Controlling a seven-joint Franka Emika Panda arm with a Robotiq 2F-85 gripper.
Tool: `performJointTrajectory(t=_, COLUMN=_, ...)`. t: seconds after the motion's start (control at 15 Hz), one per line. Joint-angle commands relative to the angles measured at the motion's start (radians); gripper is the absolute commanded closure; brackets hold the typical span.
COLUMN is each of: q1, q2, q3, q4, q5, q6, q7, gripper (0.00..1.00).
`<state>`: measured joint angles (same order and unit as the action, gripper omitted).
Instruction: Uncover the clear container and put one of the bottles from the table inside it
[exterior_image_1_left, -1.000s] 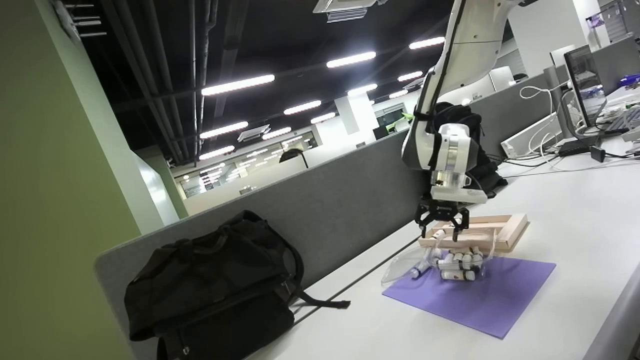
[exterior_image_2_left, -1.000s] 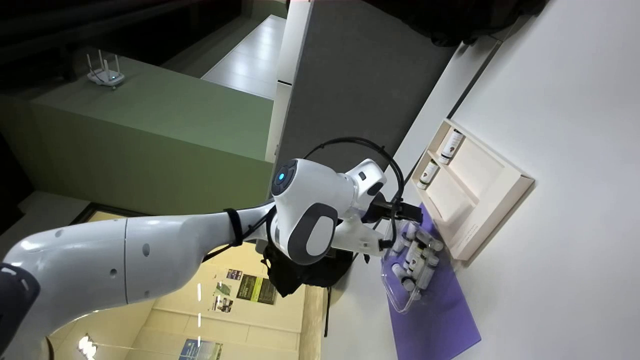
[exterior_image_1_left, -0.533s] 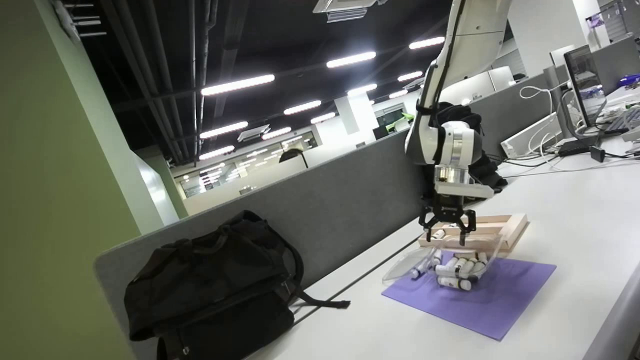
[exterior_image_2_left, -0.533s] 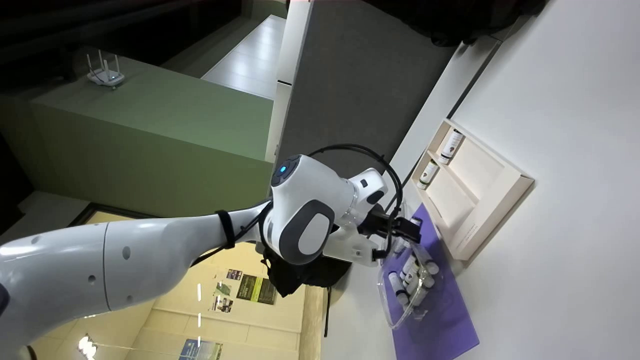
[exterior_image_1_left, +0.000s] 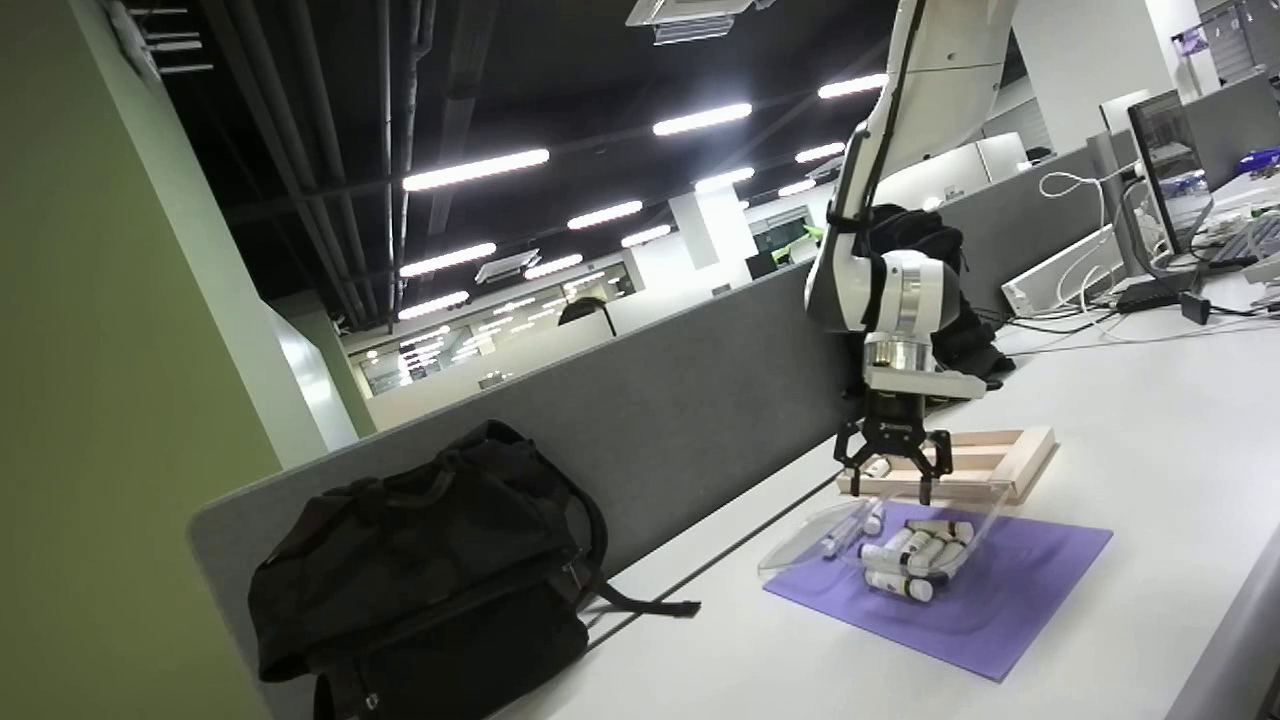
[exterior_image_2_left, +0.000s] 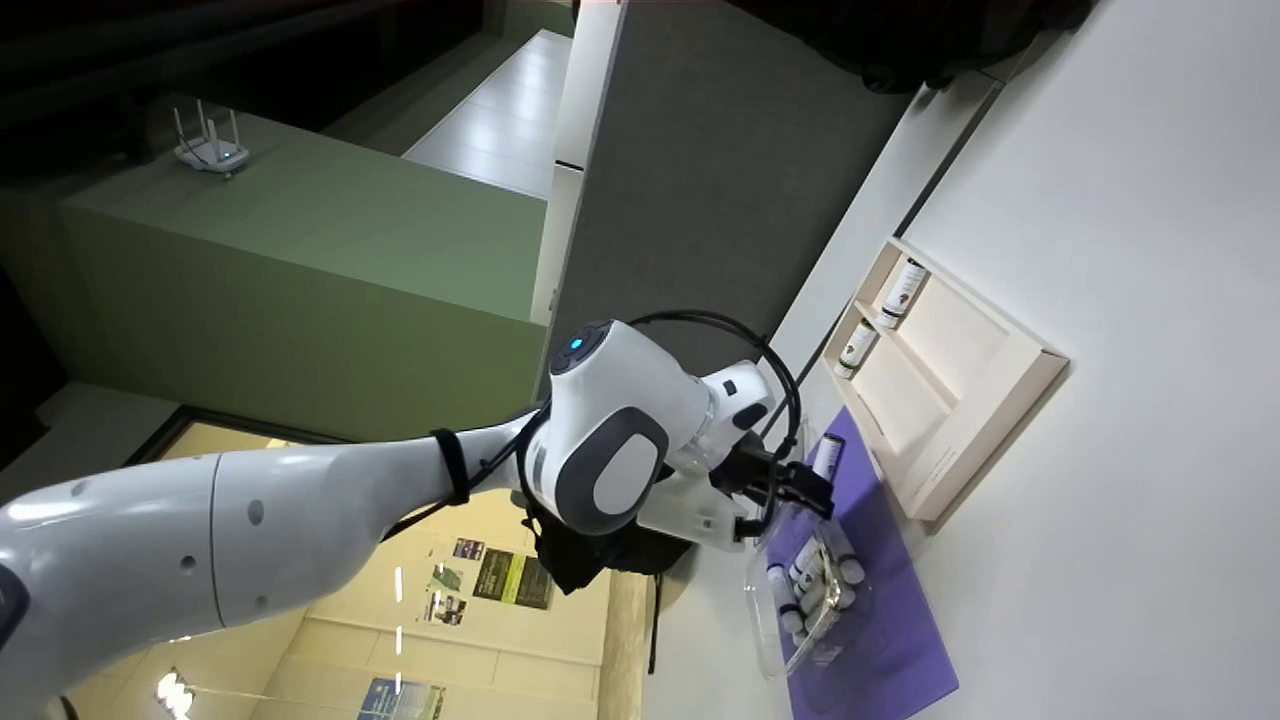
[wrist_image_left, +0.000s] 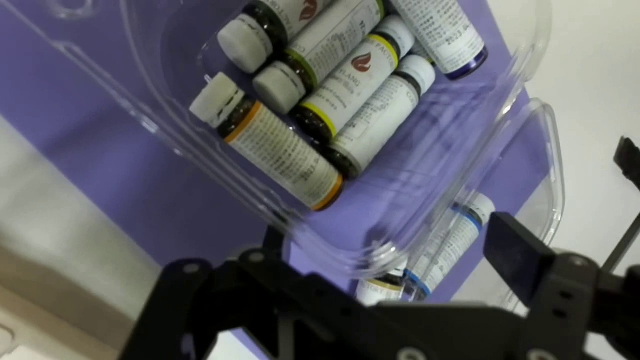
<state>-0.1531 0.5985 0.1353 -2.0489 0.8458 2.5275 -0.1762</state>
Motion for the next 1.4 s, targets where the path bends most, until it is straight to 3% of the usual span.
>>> performJointTrajectory(t=0.0, q1=0.018, q2=-0.024, q3=-0.009, q4=0.003, q5=0.026, q6=0.008, q7=0.012, gripper=0.00)
performJointTrajectory(t=0.47, q1=0.024, q2=-0.012, q3=0.002, q4=0.072, q5=0.100, q6=0.144, q7=-0.058, gripper=0.00)
performJointTrajectory(t=0.93, q1=0.045, q2=0.028, q3=-0.018, q4=0.105, q5=0.064, q6=0.243, q7=-0.020, gripper=0.00)
performJointTrajectory(t=1.33, q1=0.062, q2=0.090, q3=-0.039, q4=0.139, q5=0.009, q6=0.242, q7=0.059, gripper=0.00)
